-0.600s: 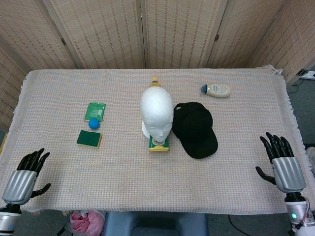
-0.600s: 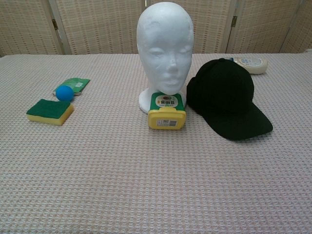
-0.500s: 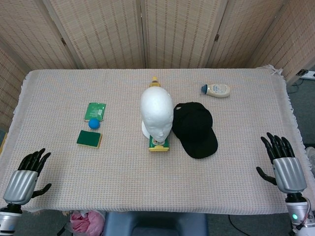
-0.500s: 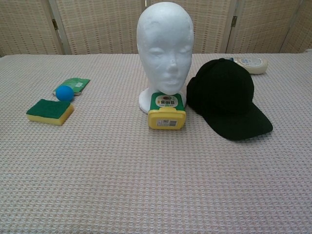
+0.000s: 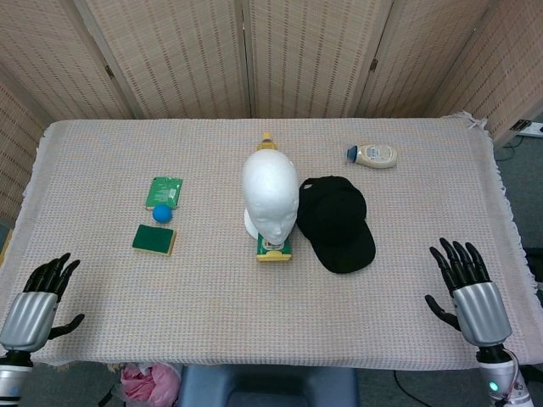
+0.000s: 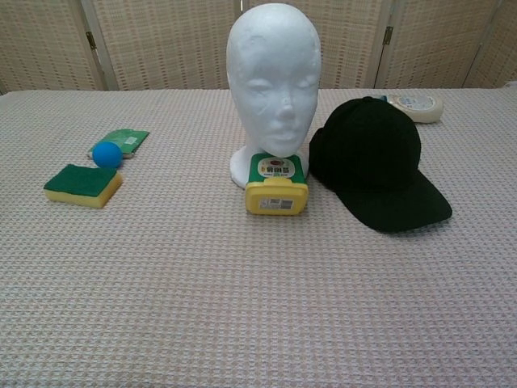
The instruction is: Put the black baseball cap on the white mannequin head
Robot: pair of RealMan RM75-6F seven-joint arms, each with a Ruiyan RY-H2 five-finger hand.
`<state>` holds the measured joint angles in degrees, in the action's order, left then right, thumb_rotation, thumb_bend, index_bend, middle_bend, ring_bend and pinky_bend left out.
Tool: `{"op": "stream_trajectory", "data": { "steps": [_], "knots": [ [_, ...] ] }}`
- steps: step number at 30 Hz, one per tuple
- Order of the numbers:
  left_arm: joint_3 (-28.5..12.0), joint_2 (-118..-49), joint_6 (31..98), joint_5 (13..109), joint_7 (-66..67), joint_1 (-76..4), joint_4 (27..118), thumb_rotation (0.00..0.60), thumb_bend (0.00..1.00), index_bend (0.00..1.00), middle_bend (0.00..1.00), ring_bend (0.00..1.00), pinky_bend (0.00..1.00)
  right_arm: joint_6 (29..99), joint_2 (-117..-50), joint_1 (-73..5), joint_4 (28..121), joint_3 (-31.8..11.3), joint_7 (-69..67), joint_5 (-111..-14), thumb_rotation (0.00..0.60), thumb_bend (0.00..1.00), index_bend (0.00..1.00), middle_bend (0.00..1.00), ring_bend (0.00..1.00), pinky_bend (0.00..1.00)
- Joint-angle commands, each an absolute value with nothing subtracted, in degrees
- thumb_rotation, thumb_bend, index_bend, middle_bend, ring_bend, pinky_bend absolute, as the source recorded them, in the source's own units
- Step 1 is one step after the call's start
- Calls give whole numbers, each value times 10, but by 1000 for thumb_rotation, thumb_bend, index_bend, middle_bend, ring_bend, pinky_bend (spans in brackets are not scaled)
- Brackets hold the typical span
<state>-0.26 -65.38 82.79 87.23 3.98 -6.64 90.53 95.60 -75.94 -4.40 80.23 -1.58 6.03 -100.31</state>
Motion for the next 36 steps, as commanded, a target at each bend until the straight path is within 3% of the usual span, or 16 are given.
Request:
{"op": "stream_trajectory", "data": {
  "steps": [1, 7, 18, 25, 36],
  "knots": [
    [-14, -639, 845, 869, 0, -61, 902, 600, 215, 0, 0, 0, 116, 1003, -836, -47, 686, -1, 104, -1074, 600, 188, 59, 112, 4, 46],
    [-7, -630, 863, 893, -26, -54, 903, 600, 215, 0, 0, 0, 115, 1021, -892, -58, 585, -1, 84, -1086, 600, 188, 171, 206, 73, 138],
    [-9, -622, 859, 882, -37, -52, 908, 600, 215, 0, 0, 0, 115, 951, -934, -95, 524, -9, 67, -1049, 600, 188, 192, 226, 120, 198],
    [-10, -620, 917, 899, -27, -26, 914, 600, 215, 0, 0, 0, 115, 919, -995, -130, 453, -16, 26, -1031, 600, 188, 221, 261, 161, 236],
    [-11, -603, 943, 900, -75, -8, 911, 600, 215, 0, 0, 0, 115, 870, -1072, -173, 369, -19, 17, -1006, 600, 191, 259, 291, 187, 248]
  ]
}}
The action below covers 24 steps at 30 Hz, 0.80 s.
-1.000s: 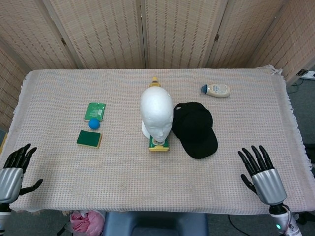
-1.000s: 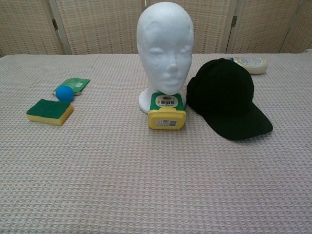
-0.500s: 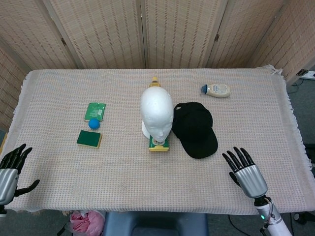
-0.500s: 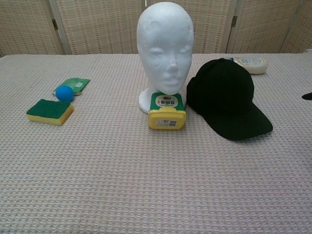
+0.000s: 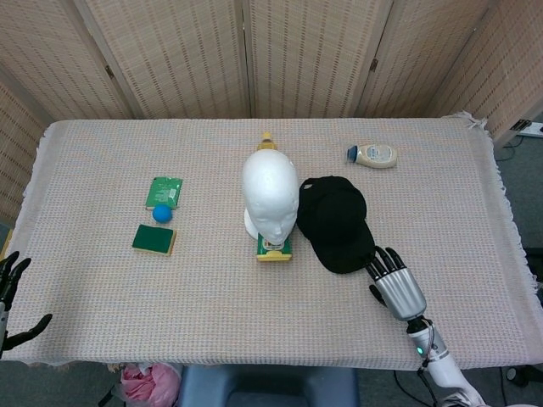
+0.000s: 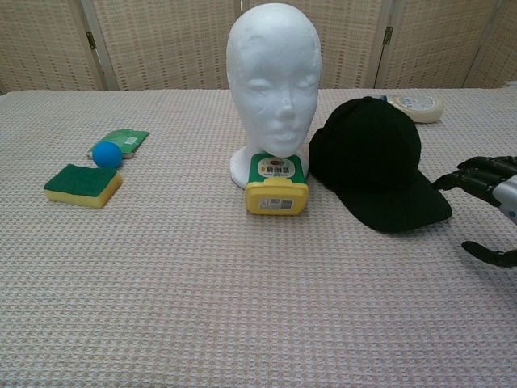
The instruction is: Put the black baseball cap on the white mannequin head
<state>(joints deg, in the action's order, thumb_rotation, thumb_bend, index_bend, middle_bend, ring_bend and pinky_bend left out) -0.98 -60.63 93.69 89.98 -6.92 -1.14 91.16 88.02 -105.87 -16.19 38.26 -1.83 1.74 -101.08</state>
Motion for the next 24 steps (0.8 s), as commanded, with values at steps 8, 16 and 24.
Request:
{"op": "stream_trajectory", "data": {
  "steps": [8, 16, 24],
  "knots": [
    [-10, -597, 951, 903, -96, 0, 904, 600, 215, 0, 0, 0, 116, 855, -1112, -200, 330, -26, 14, -988, 600, 194, 269, 298, 198, 252],
    [-10, -594, 960, 907, -114, 7, 898, 600, 215, 0, 0, 0, 116, 843, -1142, -219, 287, -34, 2, -966, 600, 206, 284, 308, 210, 261],
    [-11, -591, 960, 906, -123, 10, 899, 600, 215, 0, 0, 0, 116, 830, -1167, -232, 243, -39, -15, -947, 600, 212, 299, 318, 221, 274]
  ]
}}
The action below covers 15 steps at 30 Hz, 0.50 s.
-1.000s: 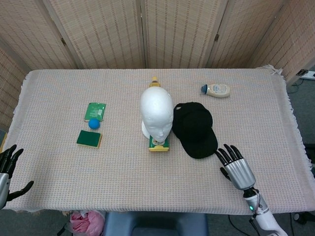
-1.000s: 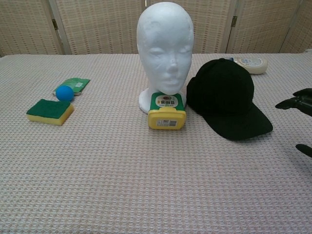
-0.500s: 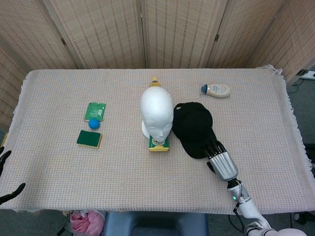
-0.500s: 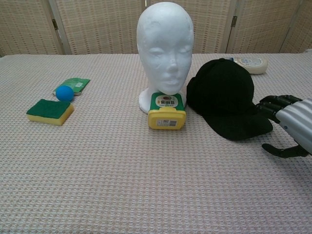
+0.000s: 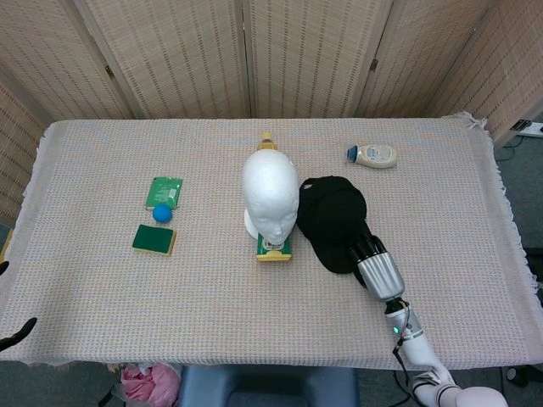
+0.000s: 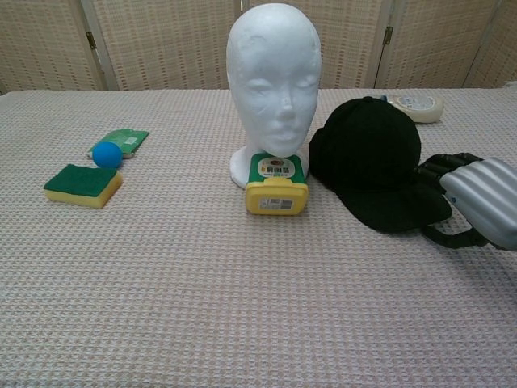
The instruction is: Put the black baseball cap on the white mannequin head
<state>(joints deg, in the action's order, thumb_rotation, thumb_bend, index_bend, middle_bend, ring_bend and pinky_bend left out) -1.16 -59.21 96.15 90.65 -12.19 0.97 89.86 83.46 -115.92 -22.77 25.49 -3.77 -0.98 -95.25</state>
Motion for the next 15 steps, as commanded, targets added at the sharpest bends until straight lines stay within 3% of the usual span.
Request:
{"op": "stream_trajectory", "data": {
  "steps": [1, 15],
  "knots": [
    [-11, -590, 958, 904, -124, 11, 901, 600, 215, 0, 0, 0, 116, 829, -1170, -234, 239, -39, -18, -945, 600, 214, 302, 320, 223, 278],
    [-15, -586, 957, 898, -133, 14, 902, 600, 215, 0, 0, 0, 115, 833, -1209, -256, 179, -43, -47, -924, 600, 237, 388, 370, 271, 336]
  ]
}}
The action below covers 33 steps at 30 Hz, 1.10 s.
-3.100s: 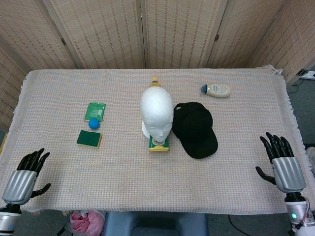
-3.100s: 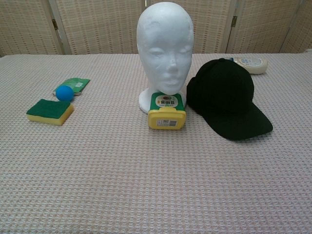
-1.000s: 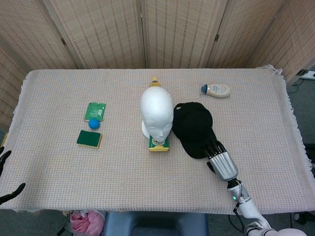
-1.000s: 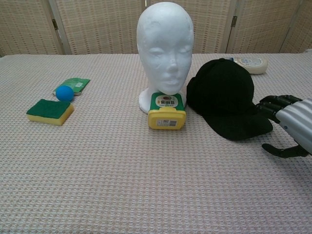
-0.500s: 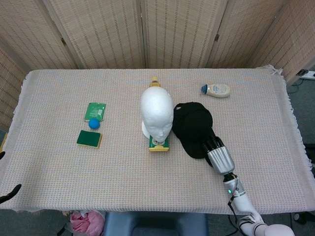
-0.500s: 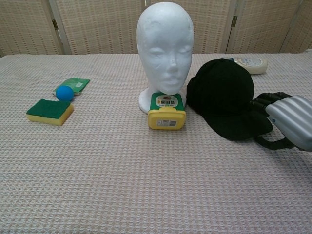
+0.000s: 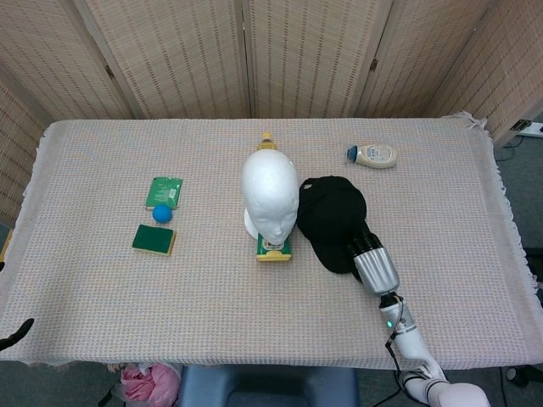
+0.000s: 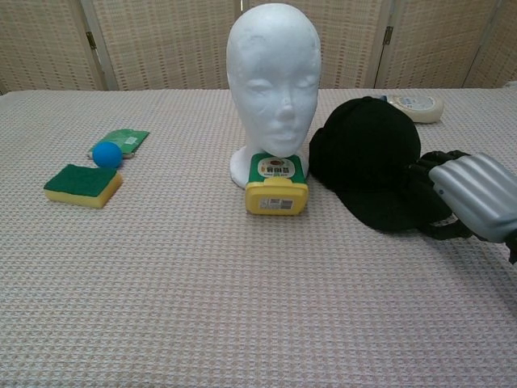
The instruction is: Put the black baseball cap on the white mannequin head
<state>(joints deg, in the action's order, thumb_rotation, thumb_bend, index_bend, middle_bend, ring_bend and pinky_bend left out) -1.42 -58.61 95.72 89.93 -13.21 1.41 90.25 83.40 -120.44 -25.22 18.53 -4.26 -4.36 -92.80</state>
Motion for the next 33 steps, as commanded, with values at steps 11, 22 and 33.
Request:
{"op": "stream_trajectory", "data": {
  "steps": [11, 22, 33],
  "knots": [
    [-18, -585, 964, 897, -139, 19, 898, 600, 215, 0, 0, 0, 115, 839, -1231, -276, 139, -51, -65, -908, 600, 342, 645, 550, 533, 642],
    [-20, -586, 983, 901, -140, 30, 896, 600, 215, 0, 0, 0, 115, 983, -1219, -306, 118, -99, -60, -873, 600, 489, 783, 649, 639, 761],
    [-18, -586, 987, 911, -138, 32, 896, 600, 215, 0, 0, 0, 115, 1107, -1166, -338, 138, -130, 55, -852, 600, 529, 836, 684, 677, 802]
  ]
}}
